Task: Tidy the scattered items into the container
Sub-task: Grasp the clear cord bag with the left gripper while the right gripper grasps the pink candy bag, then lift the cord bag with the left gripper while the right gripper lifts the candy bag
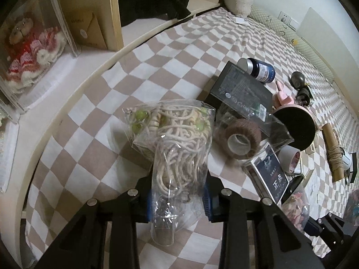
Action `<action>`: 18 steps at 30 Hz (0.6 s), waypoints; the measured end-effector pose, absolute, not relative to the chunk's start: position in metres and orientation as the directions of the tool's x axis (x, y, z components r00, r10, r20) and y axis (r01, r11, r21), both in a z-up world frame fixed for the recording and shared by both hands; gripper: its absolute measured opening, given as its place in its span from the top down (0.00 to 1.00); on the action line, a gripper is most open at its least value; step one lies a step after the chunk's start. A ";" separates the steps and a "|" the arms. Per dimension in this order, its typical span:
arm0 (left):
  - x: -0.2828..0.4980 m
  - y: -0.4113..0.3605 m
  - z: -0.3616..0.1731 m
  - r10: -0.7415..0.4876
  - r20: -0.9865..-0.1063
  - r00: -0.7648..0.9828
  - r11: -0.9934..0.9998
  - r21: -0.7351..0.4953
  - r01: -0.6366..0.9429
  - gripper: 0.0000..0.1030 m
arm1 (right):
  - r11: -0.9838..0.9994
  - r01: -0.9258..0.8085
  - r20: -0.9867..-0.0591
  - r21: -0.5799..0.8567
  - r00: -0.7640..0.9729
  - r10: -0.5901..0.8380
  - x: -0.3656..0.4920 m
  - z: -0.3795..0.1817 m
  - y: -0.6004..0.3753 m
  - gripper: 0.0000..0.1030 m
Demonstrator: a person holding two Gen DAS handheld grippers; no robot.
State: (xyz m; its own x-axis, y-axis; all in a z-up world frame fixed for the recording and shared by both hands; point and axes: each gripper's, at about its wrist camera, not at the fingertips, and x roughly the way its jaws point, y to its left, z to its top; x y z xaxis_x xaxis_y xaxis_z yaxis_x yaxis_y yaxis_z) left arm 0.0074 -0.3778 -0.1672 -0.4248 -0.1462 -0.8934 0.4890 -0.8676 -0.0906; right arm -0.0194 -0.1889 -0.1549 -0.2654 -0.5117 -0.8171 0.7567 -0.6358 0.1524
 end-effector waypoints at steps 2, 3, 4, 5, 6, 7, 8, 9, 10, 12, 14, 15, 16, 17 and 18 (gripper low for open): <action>0.005 -0.374 -0.163 -0.153 -0.891 -0.427 -0.868 -0.084 0.489 0.68 | -0.641 0.754 -0.818 0.141 -0.276 -0.505 -0.020 -0.150 -0.184 0.81; 0.005 -0.372 -0.161 -0.157 -0.890 -0.428 -0.868 -0.082 0.489 0.68 | -0.644 0.753 -0.817 0.135 -0.283 -0.502 -0.020 -0.149 -0.182 0.81; 0.005 -0.369 -0.158 -0.161 -0.889 -0.429 -0.868 -0.079 0.490 0.68 | -0.649 0.749 -0.816 0.130 -0.290 -0.499 -0.021 -0.147 -0.179 0.81; 0.005 -0.368 -0.156 -0.163 -0.887 -0.431 -0.868 -0.079 0.490 0.68 | -0.655 0.745 -0.816 0.126 -0.297 -0.496 -0.023 -0.144 -0.176 0.81; 0.004 -0.366 -0.154 -0.162 -0.886 -0.435 -0.868 -0.081 0.490 0.68 | -0.660 0.741 -0.815 0.123 -0.304 -0.493 -0.024 -0.141 -0.172 0.81; 0.002 -0.362 -0.151 -0.163 -0.883 -0.439 -0.869 -0.082 0.487 0.68 | -0.665 0.737 -0.814 0.119 -0.311 -0.490 -0.026 -0.139 -0.169 0.81; 0.001 -0.358 -0.148 -0.164 -0.880 -0.445 -0.873 -0.081 0.481 0.68 | -0.673 0.731 -0.812 0.116 -0.320 -0.488 -0.028 -0.135 -0.165 0.81; 0.000 -0.354 -0.144 -0.165 -0.877 -0.451 -0.876 -0.080 0.475 0.68 | -0.681 0.724 -0.809 0.114 -0.330 -0.486 -0.030 -0.131 -0.160 0.81; -0.001 -0.349 -0.141 -0.165 -0.874 -0.456 -0.880 -0.078 0.469 0.68 | -0.688 0.717 -0.806 0.113 -0.339 -0.486 -0.032 -0.128 -0.156 0.81; -0.004 -0.341 -0.134 -0.167 -0.868 -0.468 -0.886 -0.076 0.457 0.68 | -0.703 0.701 -0.797 0.115 -0.358 -0.487 -0.037 -0.118 -0.146 0.81; -0.005 -0.332 -0.126 -0.169 -0.861 -0.480 -0.893 -0.073 0.444 0.68 | -0.717 0.688 -0.787 0.113 -0.378 -0.487 -0.040 -0.109 -0.137 0.81; -0.005 -0.327 -0.120 -0.170 -0.856 -0.488 -0.897 -0.070 0.436 0.68 | -0.722 0.683 -0.783 0.111 -0.387 -0.487 -0.041 -0.105 -0.133 0.81; -0.005 -0.323 -0.114 -0.171 -0.852 -0.495 -0.900 -0.069 0.429 0.68 | -0.725 0.680 -0.780 0.108 -0.394 -0.486 -0.042 -0.101 -0.129 0.81; -0.004 -0.319 -0.109 -0.171 -0.847 -0.503 -0.903 -0.070 0.425 0.68 | -0.729 0.676 -0.777 0.105 -0.402 -0.484 -0.042 -0.097 -0.125 0.81; -0.004 -0.315 -0.104 -0.171 -0.844 -0.509 -0.904 -0.071 0.422 0.68 | -0.733 0.673 -0.774 0.102 -0.409 -0.483 -0.042 -0.093 -0.122 0.81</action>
